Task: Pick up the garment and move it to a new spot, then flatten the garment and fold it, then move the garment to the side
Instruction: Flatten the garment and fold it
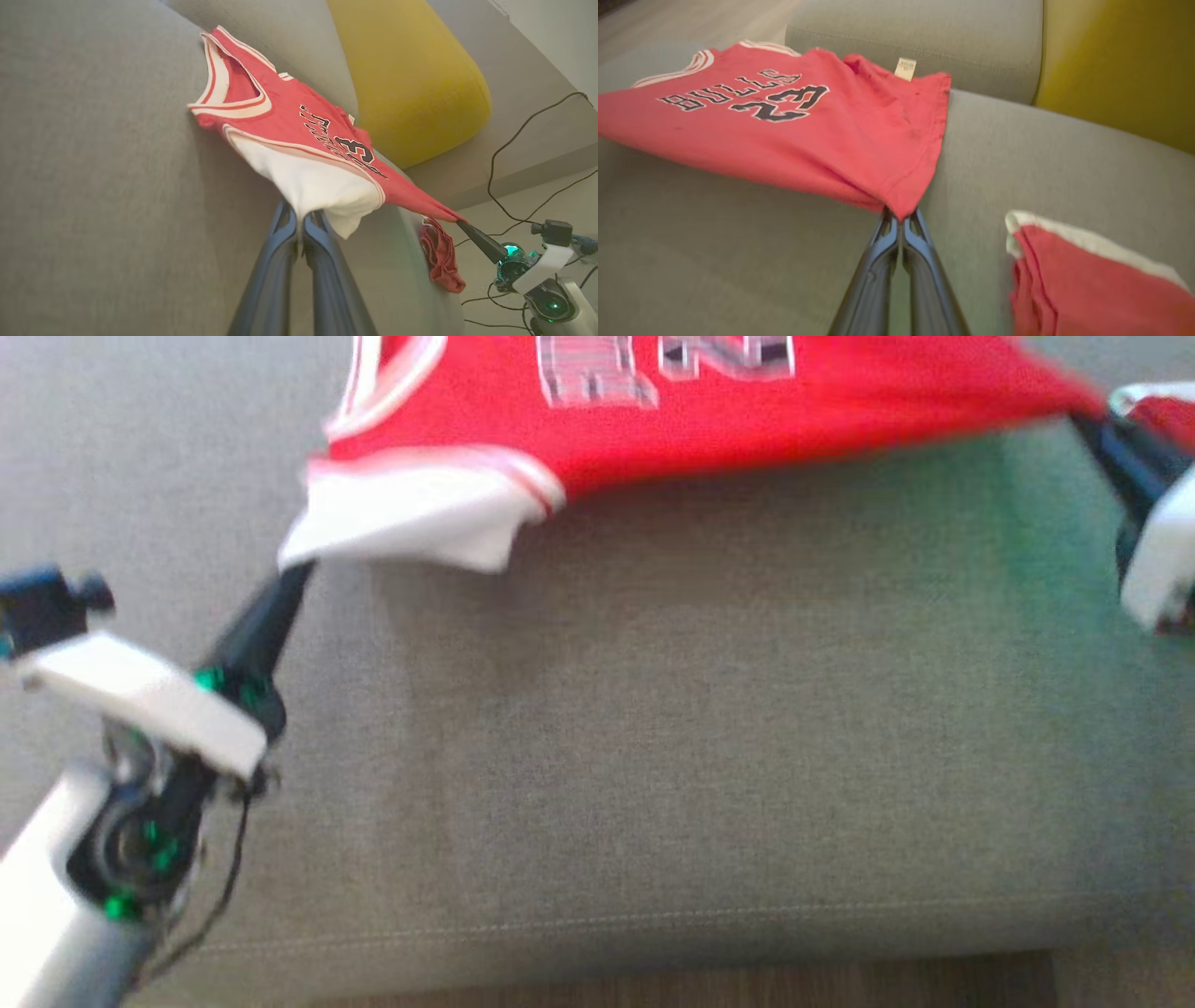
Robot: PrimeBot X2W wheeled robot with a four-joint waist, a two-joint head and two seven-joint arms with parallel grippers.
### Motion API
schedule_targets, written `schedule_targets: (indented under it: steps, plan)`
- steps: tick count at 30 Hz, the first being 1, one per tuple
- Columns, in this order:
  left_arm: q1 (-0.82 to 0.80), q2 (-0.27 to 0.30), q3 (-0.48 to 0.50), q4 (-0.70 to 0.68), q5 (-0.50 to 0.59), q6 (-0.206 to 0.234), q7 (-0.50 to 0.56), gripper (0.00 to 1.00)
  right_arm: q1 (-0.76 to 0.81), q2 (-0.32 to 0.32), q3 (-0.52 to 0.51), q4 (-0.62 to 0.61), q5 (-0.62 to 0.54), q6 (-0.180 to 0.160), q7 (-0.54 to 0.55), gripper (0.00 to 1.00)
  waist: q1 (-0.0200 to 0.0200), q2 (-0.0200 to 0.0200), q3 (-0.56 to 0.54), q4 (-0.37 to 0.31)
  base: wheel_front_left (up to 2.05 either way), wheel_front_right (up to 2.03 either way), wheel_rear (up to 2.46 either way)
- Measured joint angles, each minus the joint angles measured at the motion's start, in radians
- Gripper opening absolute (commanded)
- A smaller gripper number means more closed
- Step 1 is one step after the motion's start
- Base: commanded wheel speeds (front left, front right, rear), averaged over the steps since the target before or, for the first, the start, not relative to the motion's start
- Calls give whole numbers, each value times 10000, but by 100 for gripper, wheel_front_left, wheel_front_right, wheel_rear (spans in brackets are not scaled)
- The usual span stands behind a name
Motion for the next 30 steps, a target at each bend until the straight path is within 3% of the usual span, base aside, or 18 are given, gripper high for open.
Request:
schedule_targets:
  steps: [7, 16, 22, 30]
  plan:
    - [2624, 679, 82, -1906, -642, 928, -128, 0, 4149, 334, -2128, -2786, -445, 0, 1302, 0, 0, 0, -928, -121, 0, 0, 0]
    - [5492, 1028, 203, -3898, -1241, 1735, -995, 0, 8258, 2282, -4615, -5935, -1214, 0, 2535, 0, 0, 0, -1420, -287, 0, 0, 0]
    - [5522, 627, 424, -4286, -1879, 1818, -1089, 0, 8244, 2838, -4876, -6314, -1597, 0, 2773, 0, 0, 0, -1388, -437, 0, 0, 0]
    - [3571, -633, 403, -3200, -2019, 1789, -1055, 0, 6648, 3285, -4646, -4951, -2048, -2, 2623, 0, 1, 0, -1189, -464, 0, 0, 0]
